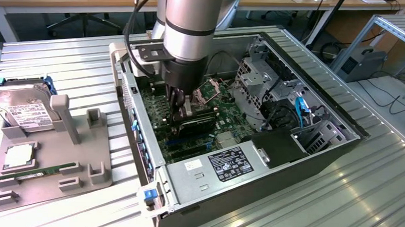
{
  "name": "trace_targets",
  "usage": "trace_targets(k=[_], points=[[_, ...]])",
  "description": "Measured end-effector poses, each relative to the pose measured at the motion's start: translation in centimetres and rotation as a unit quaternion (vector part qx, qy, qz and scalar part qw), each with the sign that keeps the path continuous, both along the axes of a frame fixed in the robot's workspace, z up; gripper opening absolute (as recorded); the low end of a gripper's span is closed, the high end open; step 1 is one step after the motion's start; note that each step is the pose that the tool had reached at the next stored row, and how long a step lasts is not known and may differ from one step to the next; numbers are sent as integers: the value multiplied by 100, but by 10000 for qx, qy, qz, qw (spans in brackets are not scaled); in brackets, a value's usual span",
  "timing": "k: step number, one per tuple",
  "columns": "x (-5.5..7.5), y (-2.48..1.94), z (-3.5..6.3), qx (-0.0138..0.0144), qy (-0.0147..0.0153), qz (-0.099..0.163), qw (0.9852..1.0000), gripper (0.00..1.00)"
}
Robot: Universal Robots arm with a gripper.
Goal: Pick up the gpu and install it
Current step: 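Press down on the gpu until it lock into place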
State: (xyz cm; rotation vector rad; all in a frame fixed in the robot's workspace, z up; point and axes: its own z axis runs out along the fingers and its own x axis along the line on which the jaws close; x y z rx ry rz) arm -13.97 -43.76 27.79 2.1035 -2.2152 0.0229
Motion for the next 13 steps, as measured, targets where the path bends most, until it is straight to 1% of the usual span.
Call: trace_targets(k=[7, 13], points=[[0, 0, -20, -1, 1, 0, 10000, 11], [1, 13, -26, 0, 0, 0, 10000, 11]])
